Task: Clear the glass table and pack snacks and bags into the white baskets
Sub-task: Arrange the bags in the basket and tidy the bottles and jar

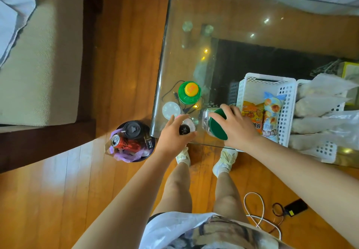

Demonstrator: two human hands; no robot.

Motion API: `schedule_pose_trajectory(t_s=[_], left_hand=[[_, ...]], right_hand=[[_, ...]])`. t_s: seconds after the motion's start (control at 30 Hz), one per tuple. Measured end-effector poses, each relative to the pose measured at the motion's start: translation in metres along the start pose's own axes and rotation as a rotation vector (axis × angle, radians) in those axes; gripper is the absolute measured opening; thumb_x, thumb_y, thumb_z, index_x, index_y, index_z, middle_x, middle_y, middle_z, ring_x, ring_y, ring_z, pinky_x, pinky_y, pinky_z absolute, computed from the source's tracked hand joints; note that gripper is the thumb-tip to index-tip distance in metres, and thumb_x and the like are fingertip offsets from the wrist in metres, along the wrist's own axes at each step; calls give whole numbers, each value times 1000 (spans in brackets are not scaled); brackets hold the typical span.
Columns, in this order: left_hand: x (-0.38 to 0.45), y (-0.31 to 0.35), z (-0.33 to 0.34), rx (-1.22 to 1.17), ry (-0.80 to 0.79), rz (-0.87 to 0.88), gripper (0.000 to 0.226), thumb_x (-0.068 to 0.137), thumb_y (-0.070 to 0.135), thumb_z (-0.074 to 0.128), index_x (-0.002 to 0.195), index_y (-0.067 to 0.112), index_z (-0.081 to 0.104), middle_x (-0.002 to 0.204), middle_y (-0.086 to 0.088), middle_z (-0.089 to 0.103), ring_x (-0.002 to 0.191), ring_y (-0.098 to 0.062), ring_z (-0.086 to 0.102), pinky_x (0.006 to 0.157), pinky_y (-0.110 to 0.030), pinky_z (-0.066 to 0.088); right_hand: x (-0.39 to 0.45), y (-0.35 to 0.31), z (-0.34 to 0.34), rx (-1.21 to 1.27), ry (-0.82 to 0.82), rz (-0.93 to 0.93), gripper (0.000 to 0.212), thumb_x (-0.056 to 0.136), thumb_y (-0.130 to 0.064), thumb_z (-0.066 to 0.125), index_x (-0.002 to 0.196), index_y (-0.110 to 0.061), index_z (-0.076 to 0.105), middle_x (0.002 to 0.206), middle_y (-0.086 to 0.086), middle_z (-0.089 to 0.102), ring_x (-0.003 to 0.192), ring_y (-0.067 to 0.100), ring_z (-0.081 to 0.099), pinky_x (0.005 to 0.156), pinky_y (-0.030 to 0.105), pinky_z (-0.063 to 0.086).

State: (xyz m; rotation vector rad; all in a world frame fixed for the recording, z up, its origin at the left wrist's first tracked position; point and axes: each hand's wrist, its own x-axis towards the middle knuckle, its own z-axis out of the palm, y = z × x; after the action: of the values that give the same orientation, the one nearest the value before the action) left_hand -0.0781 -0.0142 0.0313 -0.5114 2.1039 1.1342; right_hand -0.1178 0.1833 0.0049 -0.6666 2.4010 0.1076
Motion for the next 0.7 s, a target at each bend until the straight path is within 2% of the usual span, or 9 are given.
schedule_pose_trajectory(t_s=[0.07, 0.17, 0.3, 0.37, 0.43, 0.47, 0.53, 0.6, 0.7], left_hand=[[0, 0, 1, 1, 6, 3, 59, 81, 28, 67, 136, 29, 44, 150, -7, 36, 142, -24, 27, 111, -40, 31], [-2, 1, 3, 5, 20, 16, 59, 82, 25, 68, 136, 26, 45, 146, -8, 41, 140, -27, 31, 110, -43, 34], [-2, -1, 4, 23, 43, 23, 56, 84, 16, 63, 137, 23, 45, 140, -12, 47, 136, -30, 36, 106, -44, 37], [-2, -2, 2, 27, 61, 13, 56, 84, 14, 62, 137, 22, 44, 139, -14, 48, 132, -30, 41, 105, -39, 39], [0, -2, -3, 1, 76, -9, 56, 85, 14, 61, 137, 21, 45, 132, -12, 54, 121, -28, 51, 95, -28, 42], [2, -1, -6, -18, 81, -24, 55, 85, 14, 61, 137, 19, 45, 127, -11, 57, 115, -28, 55, 90, -28, 44], [6, 0, -14, -44, 94, -57, 54, 85, 14, 61, 137, 17, 46, 121, -12, 62, 110, -29, 59, 92, -34, 47], [11, 3, -20, -42, 110, -70, 54, 85, 14, 62, 137, 16, 47, 122, -13, 62, 110, -29, 58, 97, -40, 47], [18, 14, -26, -9, 153, -47, 53, 85, 15, 63, 136, 16, 48, 125, -11, 60, 114, -26, 57, 99, -40, 46]], right_hand=[[1, 3, 0, 38, -5, -14, 93, 64, -36, 77, 140, -27, 23, 142, 12, 28, 124, 35, 35, 85, 42, 49], [11, -2, -15, 314, 37, 75, 95, 69, -54, 69, 144, -26, 19, 146, 12, 28, 131, 32, 34, 100, 45, 39], [40, -24, -50, 705, 183, 80, 84, 77, -37, 70, 145, -30, 20, 146, 5, 29, 130, 26, 39, 99, 45, 41], [53, -32, -65, 778, 200, 38, 71, 78, -27, 70, 139, -33, 33, 145, 0, 33, 127, 24, 42, 99, 43, 40], [62, -36, -73, 825, 199, 24, 58, 78, -22, 70, 130, -31, 47, 145, -3, 38, 126, 22, 45, 101, 40, 37], [65, -36, -74, 843, 197, 25, 53, 77, -21, 71, 126, -30, 52, 144, -4, 41, 126, 22, 45, 101, 38, 36], [66, -36, -75, 899, 197, 37, 48, 76, -20, 72, 121, -27, 56, 140, -5, 47, 123, 22, 48, 100, 35, 35], [64, -31, -74, 1004, 225, 71, 45, 75, -16, 73, 117, -24, 59, 132, -2, 55, 118, 23, 51, 96, 30, 36], [57, -16, -71, 1186, 289, 190, 41, 75, -12, 73, 113, -23, 61, 119, 1, 62, 110, 20, 55, 92, 25, 38]])
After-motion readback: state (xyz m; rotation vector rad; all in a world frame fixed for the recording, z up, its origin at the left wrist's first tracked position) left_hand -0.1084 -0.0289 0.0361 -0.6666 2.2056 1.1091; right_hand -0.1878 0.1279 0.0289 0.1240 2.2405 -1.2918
